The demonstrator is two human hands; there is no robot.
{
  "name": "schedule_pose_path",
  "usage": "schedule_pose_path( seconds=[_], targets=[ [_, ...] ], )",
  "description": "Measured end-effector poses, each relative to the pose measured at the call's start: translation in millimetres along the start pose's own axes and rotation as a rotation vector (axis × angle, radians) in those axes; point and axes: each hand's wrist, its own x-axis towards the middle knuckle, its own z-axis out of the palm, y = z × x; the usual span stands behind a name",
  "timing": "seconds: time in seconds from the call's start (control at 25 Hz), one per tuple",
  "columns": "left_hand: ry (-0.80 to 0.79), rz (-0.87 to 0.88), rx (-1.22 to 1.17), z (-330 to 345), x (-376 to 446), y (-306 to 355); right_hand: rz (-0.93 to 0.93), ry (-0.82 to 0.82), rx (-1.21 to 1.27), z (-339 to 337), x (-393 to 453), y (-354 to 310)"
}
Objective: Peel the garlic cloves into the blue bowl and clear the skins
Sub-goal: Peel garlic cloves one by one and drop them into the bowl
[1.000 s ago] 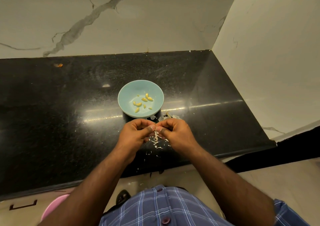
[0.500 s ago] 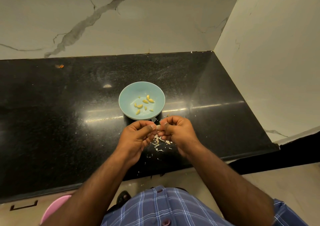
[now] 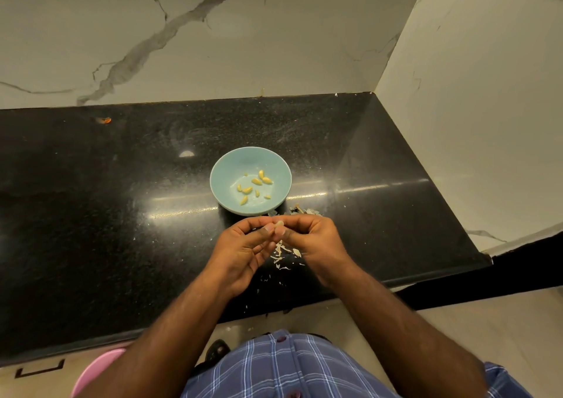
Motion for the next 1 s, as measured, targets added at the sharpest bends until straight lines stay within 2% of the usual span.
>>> schedule_pose_path(
  seconds=[0.12, 0.28, 0.48, 0.68, 0.84, 1.0],
  targets=[
    [0.011, 0.065, 0.135, 0.5, -2.5, 1.7, -0.028, 0.032, 0.035, 4.2, -1.7, 0.9],
    [0.036, 0.182, 0.342, -5.1, -2.5, 2.4, -0.051, 0.066, -0.044, 0.0, -0.6, -5.1],
    [-0.028, 0.130, 0.296, -2.8, -5.8, 6.5, -0.099, 0.056, -0.153, 2.1, -0.7, -4.2],
    [-0.041, 0.034, 0.212, 0.5, -3.8, 8.4, -0.096, 0.065, -0.087, 6.4, 0.4, -4.5],
    [-0.063, 0.057, 0.173, 1.8, -3.4, 7.3, -0.042, 0.108, -0.026, 7.2, 6.3, -7.9],
    [-0.014, 0.132, 0.169, 0.7, 0.3, 6.6, -0.012, 0.079, -0.119, 3.1, 12.0, -9.4]
  ],
)
